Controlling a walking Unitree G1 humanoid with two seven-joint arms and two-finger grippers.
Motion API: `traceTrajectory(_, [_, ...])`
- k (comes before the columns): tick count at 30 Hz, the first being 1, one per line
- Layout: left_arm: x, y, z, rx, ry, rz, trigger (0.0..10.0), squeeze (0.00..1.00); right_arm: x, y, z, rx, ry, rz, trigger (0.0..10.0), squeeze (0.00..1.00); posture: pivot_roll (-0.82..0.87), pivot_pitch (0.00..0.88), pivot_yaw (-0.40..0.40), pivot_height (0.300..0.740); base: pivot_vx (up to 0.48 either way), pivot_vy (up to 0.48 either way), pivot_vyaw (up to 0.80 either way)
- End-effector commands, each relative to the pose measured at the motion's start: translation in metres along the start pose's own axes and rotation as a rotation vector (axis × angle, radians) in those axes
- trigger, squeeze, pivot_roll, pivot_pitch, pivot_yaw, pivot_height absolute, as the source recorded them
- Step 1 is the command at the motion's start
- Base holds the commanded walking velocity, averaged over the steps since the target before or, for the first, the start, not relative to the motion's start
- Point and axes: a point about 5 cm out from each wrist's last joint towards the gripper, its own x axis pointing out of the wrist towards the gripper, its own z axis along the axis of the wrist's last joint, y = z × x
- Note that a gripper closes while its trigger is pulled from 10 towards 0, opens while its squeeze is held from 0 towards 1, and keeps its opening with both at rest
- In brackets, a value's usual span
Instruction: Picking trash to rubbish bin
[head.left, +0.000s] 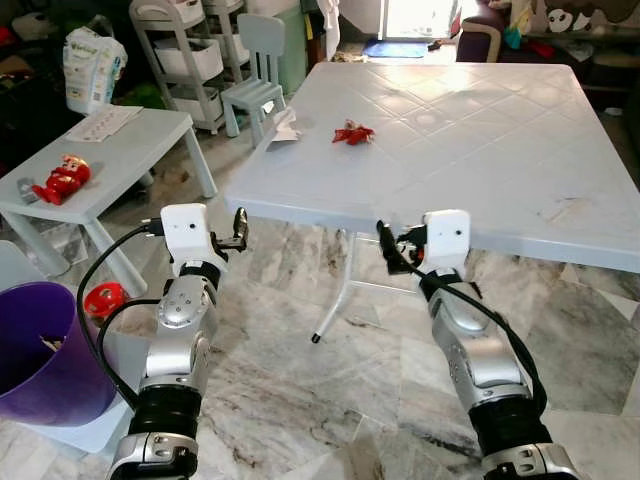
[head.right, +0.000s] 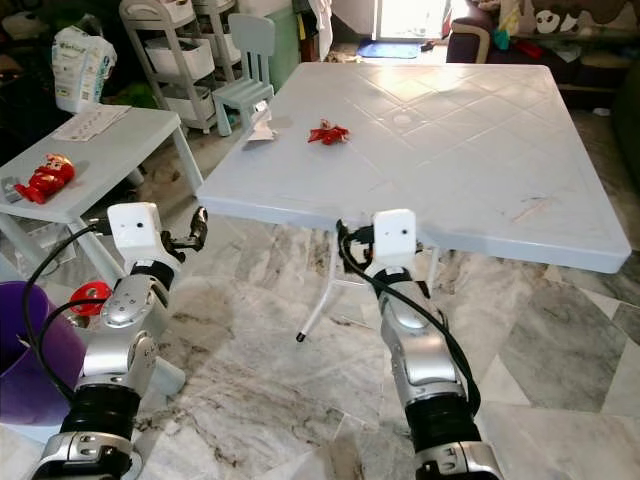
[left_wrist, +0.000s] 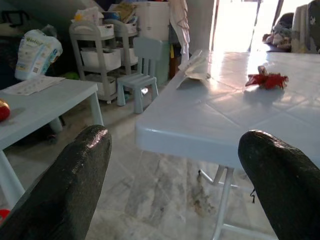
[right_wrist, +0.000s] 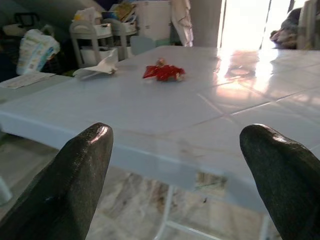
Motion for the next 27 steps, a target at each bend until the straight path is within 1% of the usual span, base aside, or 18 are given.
traceTrajectory(1, [-0.002, 0.002, 0.004, 0.031, -0.030, -0.025, 10.0, 0.00, 0.002, -0.004, 0.003, -0.005, -0.014, -0.018, 10.0, 0.00, 0.00, 0.000, 0.041, 0.740, 0.000, 0.000, 0.00])
traceTrajectory(5, [-0.001, 0.001, 0.007, 0.004, -0.050, -0.036, 10.0, 0.00, 0.004, -0.007, 0.002, -0.004, -0.018, -0.023, 10.0, 0.00, 0.00, 0.000, 0.040, 0.740, 0.000, 0.000, 0.00])
traceTrajectory(8, [0.001, -0.002, 0.014, -0.006, -0.083, -0.042, 10.0, 0.00, 0.006, -0.005, 0.004, -0.004, -0.028, -0.018, 10.0, 0.00, 0.00, 0.000, 0.039, 0.740, 0.000, 0.000, 0.00])
traceTrajectory(10, [0.002, -0.002, 0.016, -0.008, -0.090, -0.042, 10.0, 0.00, 0.006, -0.005, 0.005, -0.002, -0.030, -0.015, 10.0, 0.00, 0.00, 0.000, 0.039, 0.740, 0.000, 0.000, 0.00])
traceTrajectory(14, [0.004, -0.003, 0.022, -0.038, -0.114, -0.028, 10.0, 0.00, 0.006, 0.005, 0.006, -0.004, -0.047, 0.034, 10.0, 0.00, 0.00, 0.000, 0.039, 0.740, 0.320, 0.000, 0.00])
traceTrajectory(18, [0.004, -0.005, 0.023, -0.039, -0.119, -0.031, 10.0, 0.00, 0.005, 0.008, 0.005, -0.019, -0.049, 0.048, 10.0, 0.00, 0.00, 0.000, 0.039, 0.740, 0.388, 0.000, 0.00])
traceTrajectory(27, [0.002, -0.007, 0.021, -0.044, -0.114, -0.041, 10.0, 0.00, 0.004, 0.009, 0.003, -0.028, -0.044, 0.057, 10.0, 0.00, 0.00, 0.000, 0.035, 0.740, 0.433, 0.000, 0.00])
